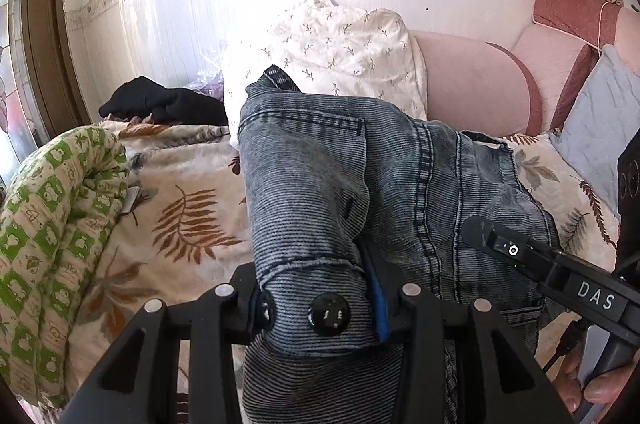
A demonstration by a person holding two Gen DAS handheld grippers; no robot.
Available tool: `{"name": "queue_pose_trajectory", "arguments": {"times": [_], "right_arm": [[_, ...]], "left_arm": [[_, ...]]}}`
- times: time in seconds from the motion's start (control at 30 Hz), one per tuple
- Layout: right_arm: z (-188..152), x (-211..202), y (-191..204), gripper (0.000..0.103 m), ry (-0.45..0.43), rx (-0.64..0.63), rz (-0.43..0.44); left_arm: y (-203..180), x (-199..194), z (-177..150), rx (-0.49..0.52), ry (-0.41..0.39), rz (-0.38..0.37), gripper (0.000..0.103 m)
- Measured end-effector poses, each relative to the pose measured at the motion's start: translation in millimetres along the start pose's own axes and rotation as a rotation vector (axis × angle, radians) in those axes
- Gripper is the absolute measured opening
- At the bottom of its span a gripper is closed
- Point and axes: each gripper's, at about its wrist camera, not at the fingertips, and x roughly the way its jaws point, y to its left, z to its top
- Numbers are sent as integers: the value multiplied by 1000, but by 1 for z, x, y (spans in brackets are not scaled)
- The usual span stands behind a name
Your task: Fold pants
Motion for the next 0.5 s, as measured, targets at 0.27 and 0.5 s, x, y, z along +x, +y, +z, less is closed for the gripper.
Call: {"name": "queue_pose_trajectory", "arguments": {"times": [0.27,0.5], "right_arm": [[3,5,-2,31,6,0,-11],[3,18,-7,31,34,8,-35]], "left_arm": [[1,11,1,0,6,9,43],[0,27,-3,-5,34,13,43]]}}
